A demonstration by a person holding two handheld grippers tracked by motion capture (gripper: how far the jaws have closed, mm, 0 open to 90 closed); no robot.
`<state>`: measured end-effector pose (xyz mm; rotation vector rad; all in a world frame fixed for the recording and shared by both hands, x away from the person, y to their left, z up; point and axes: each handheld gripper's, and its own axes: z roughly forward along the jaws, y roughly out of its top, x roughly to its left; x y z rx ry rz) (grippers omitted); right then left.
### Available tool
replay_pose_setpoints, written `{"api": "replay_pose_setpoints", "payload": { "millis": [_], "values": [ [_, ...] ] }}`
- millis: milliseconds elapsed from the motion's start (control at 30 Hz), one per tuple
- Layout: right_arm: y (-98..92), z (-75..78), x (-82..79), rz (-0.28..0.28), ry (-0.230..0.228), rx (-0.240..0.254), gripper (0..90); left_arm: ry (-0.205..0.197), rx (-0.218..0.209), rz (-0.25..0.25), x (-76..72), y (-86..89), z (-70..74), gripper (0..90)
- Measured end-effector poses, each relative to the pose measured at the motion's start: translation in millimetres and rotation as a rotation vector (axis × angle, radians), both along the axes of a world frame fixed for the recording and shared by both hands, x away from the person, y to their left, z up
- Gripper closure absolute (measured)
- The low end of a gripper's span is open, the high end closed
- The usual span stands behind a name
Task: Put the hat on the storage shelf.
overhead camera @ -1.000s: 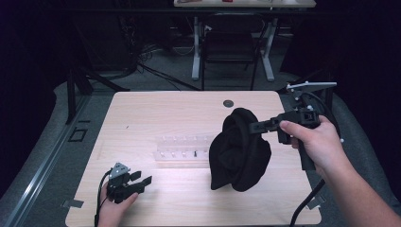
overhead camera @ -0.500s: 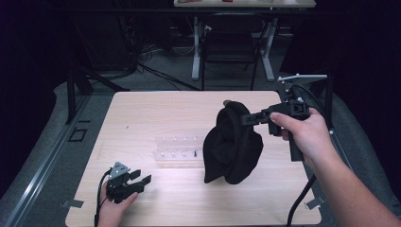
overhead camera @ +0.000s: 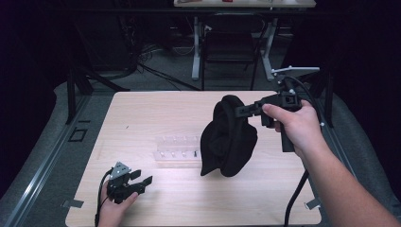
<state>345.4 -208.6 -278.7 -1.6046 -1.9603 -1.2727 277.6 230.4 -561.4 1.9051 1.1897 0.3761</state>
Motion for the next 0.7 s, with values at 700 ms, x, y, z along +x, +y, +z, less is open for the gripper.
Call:
{"api": "replay_pose_setpoints", "payload": {
  "millis": [700],
  "values": [
    [15.9, -4.0, 27.9, -0.016, -0.017, 0.001, 88.4, 0.004, 0.01, -0.018, -0.5, -6.9, 3.3, 52.5]
  ]
}}
